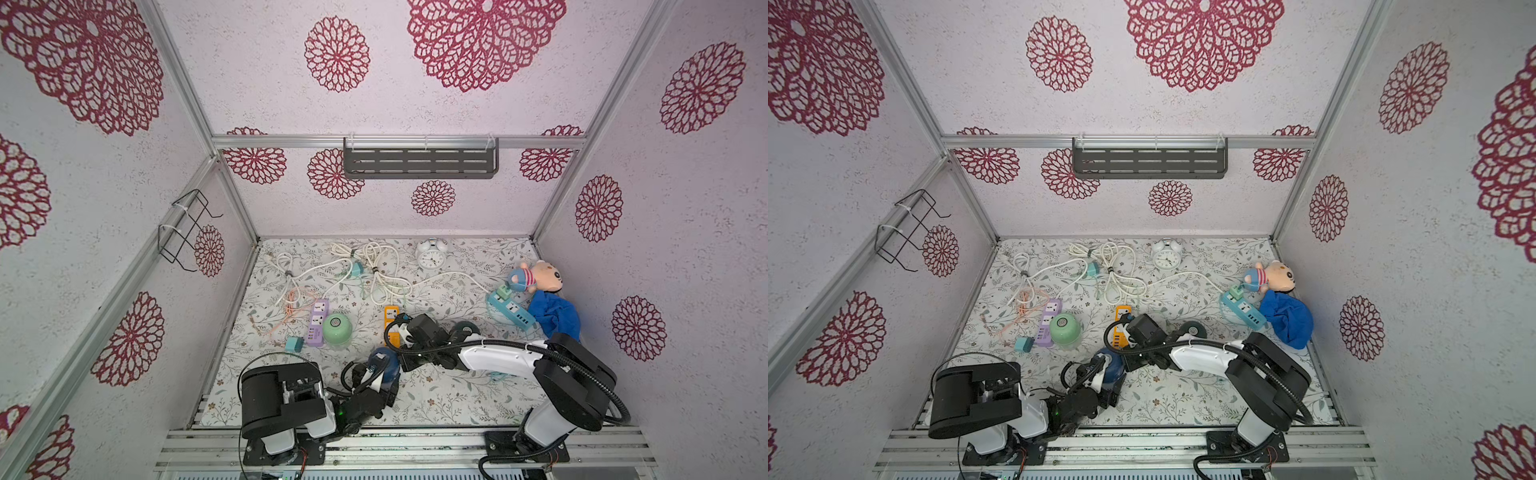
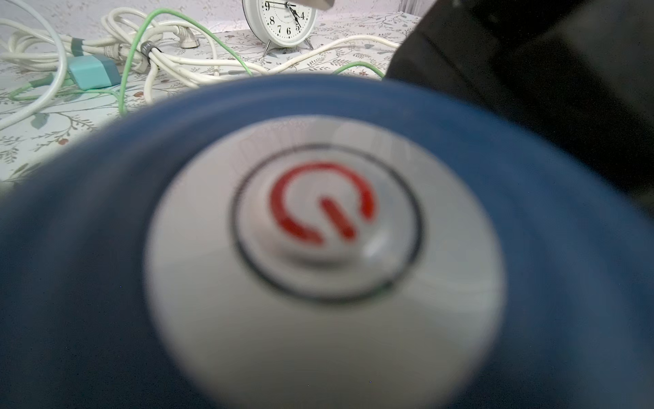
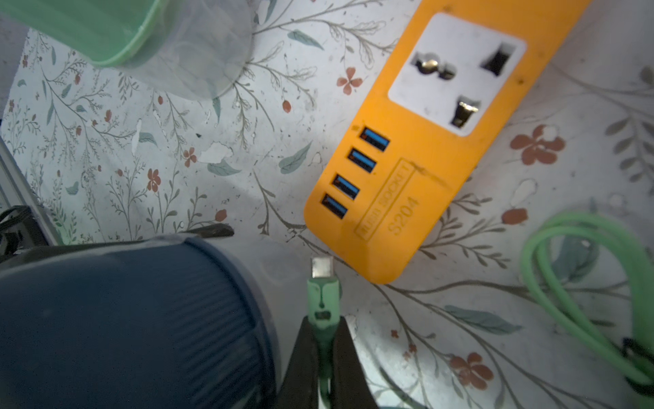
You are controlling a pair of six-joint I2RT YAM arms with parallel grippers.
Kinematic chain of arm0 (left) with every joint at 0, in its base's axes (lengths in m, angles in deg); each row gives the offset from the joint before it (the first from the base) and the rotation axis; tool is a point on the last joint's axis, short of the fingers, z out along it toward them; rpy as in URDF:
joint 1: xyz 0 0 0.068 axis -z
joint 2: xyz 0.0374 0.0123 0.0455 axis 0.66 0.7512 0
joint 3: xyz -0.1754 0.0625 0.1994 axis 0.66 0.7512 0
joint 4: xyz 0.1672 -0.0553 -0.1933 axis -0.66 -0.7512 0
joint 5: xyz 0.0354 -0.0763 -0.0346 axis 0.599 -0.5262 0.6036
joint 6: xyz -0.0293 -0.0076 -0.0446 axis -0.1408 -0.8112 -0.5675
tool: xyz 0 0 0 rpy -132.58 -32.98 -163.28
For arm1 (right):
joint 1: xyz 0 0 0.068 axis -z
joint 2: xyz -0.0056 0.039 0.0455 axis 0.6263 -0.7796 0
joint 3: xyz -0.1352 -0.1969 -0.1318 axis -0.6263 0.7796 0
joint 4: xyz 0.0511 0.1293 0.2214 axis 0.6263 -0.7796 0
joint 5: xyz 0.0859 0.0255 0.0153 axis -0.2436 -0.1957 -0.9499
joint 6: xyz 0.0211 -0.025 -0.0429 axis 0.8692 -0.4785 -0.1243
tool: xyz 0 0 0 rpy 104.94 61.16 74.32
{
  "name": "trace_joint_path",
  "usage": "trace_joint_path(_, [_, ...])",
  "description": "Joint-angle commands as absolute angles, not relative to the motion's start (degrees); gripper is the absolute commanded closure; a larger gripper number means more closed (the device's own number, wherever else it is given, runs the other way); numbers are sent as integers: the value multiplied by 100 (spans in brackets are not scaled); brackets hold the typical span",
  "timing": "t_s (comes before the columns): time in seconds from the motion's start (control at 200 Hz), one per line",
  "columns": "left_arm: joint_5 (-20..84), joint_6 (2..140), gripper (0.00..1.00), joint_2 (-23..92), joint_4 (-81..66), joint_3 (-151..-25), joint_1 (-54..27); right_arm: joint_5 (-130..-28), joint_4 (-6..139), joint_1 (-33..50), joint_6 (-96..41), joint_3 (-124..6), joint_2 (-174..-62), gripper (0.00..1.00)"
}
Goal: Charge the cordless meat grinders
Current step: Pick up the cordless meat grinder at the center of the board.
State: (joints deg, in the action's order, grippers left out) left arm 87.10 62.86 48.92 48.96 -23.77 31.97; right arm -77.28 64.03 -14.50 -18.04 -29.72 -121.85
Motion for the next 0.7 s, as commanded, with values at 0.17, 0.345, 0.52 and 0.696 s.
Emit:
trace_joint_path(0.17, [8942, 6828, 19, 4662, 5026, -2497, 3105, -7338, 5592, -1436, -2156, -3216, -11428, 100])
trace_joint_path(0.345, [8861, 7145, 19, 3897, 4017, -2804, 2937, -6686, 4679, -1317, -2748, -3358, -10624, 100])
trace_joint_path(0.52, [8193, 7389, 19, 2927, 3062, -3011, 2253, -6463, 4069, -1275, -3330, -3620, -10030, 100])
trace_joint_path(0.696, [7590, 7844, 19, 2259, 2001, -3513, 1673, -6452, 3562, -1265, -3699, -4122, -9831, 100])
